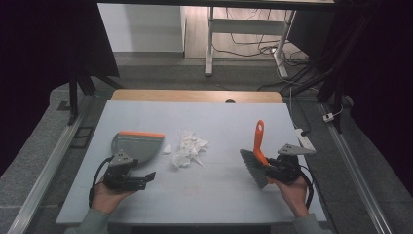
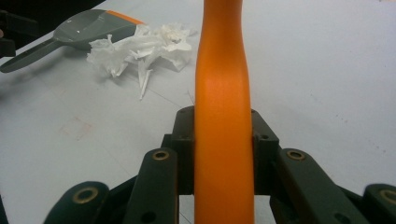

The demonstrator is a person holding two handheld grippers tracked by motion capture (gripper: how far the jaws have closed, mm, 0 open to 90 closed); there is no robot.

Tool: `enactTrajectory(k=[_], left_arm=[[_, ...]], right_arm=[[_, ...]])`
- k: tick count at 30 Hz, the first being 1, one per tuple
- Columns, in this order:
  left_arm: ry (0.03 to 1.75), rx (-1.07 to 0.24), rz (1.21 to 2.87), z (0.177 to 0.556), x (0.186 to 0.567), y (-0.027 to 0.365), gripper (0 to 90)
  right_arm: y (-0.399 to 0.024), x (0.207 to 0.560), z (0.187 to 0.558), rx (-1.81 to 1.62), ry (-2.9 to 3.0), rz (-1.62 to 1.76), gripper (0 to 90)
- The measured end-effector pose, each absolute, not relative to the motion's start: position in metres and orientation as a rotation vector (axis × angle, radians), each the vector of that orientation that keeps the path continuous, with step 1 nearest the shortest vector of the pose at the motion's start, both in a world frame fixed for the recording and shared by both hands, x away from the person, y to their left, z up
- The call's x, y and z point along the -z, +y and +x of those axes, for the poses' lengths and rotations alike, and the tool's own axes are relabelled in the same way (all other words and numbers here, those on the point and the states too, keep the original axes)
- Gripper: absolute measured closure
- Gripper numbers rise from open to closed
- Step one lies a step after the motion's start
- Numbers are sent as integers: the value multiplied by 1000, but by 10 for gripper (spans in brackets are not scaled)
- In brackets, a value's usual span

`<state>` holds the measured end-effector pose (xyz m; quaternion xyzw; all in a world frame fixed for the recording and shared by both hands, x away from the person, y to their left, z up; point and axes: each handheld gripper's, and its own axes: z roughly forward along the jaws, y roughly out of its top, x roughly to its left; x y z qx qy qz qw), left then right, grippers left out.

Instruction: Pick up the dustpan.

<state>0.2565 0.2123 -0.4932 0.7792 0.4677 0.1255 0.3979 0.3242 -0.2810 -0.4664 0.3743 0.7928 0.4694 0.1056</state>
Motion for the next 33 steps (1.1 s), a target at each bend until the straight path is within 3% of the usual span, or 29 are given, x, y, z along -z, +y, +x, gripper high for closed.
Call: enactTrajectory(k=[33], left_arm=[[1189, -335, 1990, 254, 472, 210, 167]], right_arm=[[-285, 461, 322, -1405, 2311, 1098, 699]])
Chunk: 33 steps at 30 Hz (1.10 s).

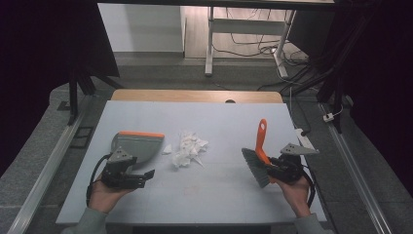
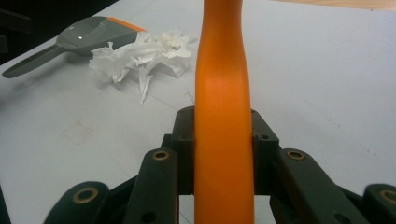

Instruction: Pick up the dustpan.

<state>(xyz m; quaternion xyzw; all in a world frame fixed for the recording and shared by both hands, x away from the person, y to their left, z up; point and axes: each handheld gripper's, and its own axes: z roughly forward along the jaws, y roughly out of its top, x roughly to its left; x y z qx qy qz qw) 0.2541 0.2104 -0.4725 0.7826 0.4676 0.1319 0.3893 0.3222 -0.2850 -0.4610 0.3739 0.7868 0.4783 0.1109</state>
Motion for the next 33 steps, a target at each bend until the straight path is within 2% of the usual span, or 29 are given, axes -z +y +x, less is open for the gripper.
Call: enactTrajectory(k=[22, 33], left_arm=[[1208, -334, 2092, 275, 442, 213, 165], [1410, -322, 2028, 283, 453, 237, 142]], right_arm=[[-284, 460, 322, -1398, 2311, 1100, 699], [-284, 462, 323, -1383, 2318, 1103, 699]])
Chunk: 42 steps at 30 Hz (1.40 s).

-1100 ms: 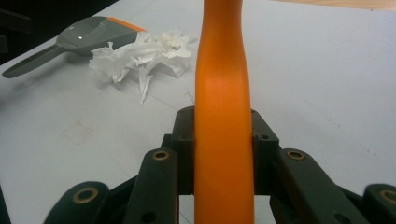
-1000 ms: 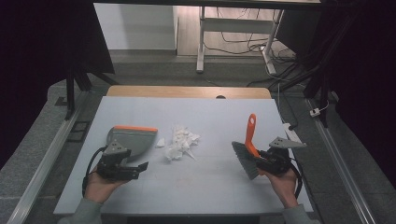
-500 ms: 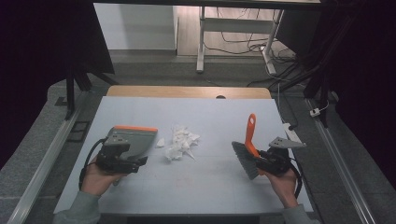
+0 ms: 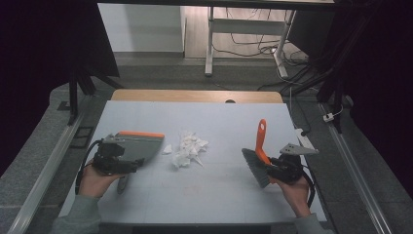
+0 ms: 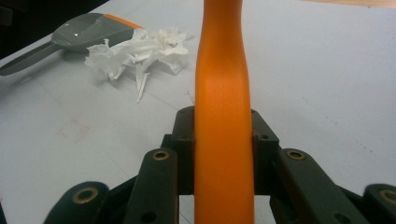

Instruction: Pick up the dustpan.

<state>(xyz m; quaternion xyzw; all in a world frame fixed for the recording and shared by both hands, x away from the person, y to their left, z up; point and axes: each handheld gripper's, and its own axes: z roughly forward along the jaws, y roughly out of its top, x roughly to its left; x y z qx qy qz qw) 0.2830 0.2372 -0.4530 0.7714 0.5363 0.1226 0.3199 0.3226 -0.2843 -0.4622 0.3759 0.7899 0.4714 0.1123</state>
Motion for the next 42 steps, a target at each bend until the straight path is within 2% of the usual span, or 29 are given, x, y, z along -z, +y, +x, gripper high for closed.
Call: enactTrajectory(k=[19, 32, 42], left_arm=[[1600, -281, 2077, 284, 485, 244, 116], [1708, -234, 2003, 286, 507, 251, 116], [1754, -238, 1965, 291, 518, 253, 177]], right_arm=[[-282, 463, 322, -1358, 2323, 1104, 699], [-280, 464, 322, -1350, 2335, 1088, 699], [-280, 465, 323, -1341, 2336, 1088, 699]])
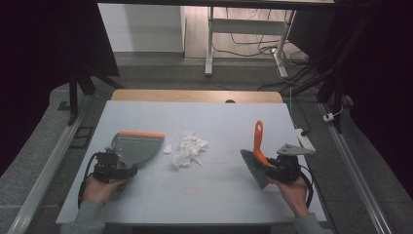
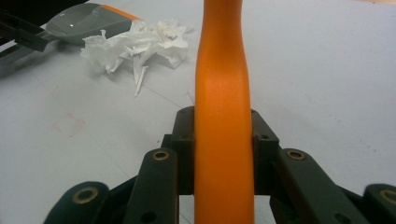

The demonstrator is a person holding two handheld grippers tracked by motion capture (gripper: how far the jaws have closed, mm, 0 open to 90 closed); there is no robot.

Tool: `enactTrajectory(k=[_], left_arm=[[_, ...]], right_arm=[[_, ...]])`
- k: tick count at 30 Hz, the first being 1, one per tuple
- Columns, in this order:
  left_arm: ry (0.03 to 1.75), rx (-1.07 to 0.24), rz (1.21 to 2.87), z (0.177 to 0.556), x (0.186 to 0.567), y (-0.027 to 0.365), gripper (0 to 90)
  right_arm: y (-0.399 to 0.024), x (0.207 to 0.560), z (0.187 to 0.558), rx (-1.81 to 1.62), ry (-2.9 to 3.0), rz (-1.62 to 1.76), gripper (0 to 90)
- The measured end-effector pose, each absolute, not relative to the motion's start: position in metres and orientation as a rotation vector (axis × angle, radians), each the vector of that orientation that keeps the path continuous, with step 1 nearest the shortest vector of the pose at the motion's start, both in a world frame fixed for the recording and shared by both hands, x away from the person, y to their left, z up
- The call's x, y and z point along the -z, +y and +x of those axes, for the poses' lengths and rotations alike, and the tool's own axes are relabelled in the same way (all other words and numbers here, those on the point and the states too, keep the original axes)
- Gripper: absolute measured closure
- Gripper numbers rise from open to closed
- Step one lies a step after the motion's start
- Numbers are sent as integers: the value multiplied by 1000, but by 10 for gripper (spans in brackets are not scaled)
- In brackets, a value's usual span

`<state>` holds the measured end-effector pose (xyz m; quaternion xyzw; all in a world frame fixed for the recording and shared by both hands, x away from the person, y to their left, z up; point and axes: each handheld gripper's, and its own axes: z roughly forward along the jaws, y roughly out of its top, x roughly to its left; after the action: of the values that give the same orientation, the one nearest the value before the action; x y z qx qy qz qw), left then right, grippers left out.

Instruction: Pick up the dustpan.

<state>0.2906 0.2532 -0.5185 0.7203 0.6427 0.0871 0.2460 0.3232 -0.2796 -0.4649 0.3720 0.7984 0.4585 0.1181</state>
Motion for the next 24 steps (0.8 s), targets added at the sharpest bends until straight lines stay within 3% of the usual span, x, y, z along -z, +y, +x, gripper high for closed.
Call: enactTrajectory(k=[24], left_arm=[[1767, -183, 1868, 297, 528, 256, 472]], right_arm=[[-280, 465, 323, -1332, 2333, 1094, 699]])
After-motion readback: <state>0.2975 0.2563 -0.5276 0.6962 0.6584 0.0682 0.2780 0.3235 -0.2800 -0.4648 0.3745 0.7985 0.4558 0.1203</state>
